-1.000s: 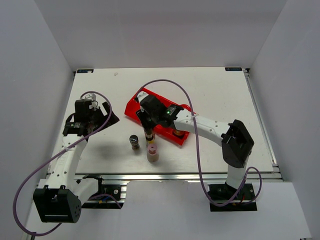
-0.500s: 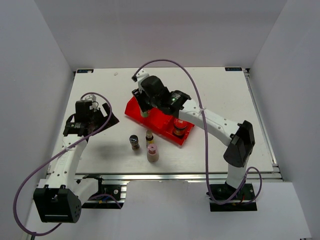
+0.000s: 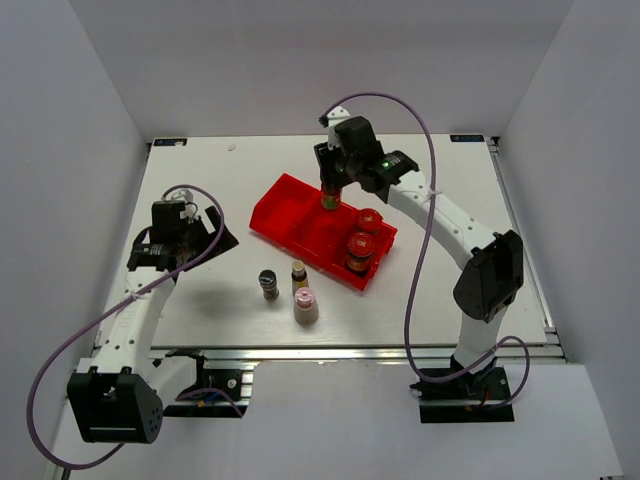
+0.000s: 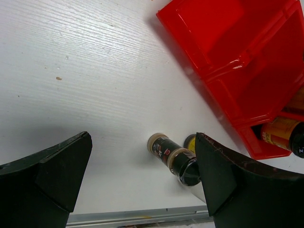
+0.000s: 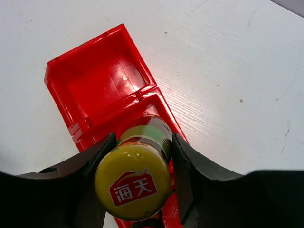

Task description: Organize the condiment bottles

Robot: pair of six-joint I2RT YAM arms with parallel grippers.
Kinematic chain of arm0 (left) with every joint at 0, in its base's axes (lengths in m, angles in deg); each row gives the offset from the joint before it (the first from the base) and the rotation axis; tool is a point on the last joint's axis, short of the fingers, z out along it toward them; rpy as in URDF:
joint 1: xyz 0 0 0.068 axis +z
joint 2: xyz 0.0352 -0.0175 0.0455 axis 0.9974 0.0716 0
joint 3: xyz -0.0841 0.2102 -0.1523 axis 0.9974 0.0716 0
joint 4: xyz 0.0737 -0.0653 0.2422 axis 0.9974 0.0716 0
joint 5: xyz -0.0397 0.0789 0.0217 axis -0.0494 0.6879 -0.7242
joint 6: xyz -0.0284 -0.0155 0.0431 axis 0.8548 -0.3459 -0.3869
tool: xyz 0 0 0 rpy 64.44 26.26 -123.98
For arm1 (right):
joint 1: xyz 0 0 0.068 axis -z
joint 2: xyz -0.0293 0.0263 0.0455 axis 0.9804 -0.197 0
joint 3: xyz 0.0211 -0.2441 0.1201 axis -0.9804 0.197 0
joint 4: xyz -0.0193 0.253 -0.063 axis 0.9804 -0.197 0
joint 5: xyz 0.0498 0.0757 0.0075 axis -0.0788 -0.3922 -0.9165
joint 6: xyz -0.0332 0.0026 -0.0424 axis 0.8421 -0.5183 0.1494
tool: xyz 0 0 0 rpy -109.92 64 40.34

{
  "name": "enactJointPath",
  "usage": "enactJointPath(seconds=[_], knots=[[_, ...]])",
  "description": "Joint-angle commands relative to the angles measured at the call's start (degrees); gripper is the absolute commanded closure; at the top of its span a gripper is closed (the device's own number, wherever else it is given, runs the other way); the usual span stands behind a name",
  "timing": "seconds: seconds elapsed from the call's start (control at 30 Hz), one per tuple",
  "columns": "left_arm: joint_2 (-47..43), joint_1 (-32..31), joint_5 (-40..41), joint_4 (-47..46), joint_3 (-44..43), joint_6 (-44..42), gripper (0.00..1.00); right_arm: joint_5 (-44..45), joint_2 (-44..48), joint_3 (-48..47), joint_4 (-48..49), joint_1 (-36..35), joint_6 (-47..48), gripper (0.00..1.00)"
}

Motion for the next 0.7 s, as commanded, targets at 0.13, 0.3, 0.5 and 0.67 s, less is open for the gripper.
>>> enactJointPath(seconds=[0.13,0.3,0.5,0.67], knots=[[0.87,-0.02,-0.25,-0.38,0.65,-0.59,0.0,-7.56,-1.64,-0.23,7.11,2.02,-0.45,0.73],[1.05,-0.02,-0.43,-0.38,0.65,-0.68,0.0,-8.0,-2.35,0.64,7.63,2.19,-0.45,0.72],[0.88,-0.02,-0.25,-0.46,0.82,-0.68,0.0,-3.87,-4.54,1.0,8.17,2.98,-0.98,0.72],[0.79,-0.02,-0.08,-0.38,0.82,-0.6,0.0,-5.18,-6.57,0.91,8.52,3.51,-0.72,0.67]])
